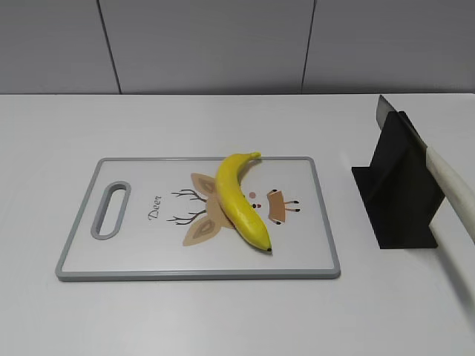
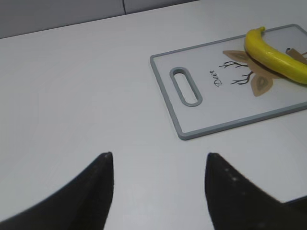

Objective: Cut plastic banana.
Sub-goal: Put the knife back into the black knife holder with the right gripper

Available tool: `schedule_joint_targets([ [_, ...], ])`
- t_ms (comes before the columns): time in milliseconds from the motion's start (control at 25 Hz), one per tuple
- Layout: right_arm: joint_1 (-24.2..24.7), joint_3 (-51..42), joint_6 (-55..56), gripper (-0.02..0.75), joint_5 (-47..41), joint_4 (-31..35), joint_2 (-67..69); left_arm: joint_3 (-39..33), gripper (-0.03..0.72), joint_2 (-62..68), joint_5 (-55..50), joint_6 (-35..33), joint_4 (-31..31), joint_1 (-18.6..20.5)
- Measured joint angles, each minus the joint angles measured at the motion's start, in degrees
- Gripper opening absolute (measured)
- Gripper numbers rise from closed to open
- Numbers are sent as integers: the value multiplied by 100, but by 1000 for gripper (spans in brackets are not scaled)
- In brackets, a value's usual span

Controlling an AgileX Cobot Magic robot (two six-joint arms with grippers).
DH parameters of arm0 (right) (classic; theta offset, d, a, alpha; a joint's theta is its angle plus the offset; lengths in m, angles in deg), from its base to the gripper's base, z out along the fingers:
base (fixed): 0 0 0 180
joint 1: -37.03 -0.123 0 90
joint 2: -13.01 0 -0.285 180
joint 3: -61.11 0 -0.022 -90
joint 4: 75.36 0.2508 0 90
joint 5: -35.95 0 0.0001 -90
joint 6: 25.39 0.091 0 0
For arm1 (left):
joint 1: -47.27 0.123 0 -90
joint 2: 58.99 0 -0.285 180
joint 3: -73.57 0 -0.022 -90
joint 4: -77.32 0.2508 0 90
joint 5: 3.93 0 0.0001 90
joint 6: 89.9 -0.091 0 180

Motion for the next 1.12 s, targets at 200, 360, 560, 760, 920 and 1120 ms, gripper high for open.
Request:
schedule_joint_targets([
  [200, 0, 0, 97, 587, 5, 48, 0, 0, 586, 0, 0, 0, 0, 0],
  [360, 0, 0, 103, 587, 5, 60, 0, 0, 586, 0, 0, 0, 5, 59],
  [560, 110, 0, 113, 587, 5, 54, 0, 0, 585, 0, 0, 0, 5, 560],
  [760, 849, 0, 113, 587, 5, 54, 0, 0, 585, 0, 0, 0, 5, 1087],
  [920, 1363, 0, 113, 587, 5, 54, 0, 0, 553, 0, 0, 0, 5, 1298],
  [1120, 1457, 0, 113, 587, 5, 54, 0, 0, 506, 0, 0, 0, 5, 1330],
])
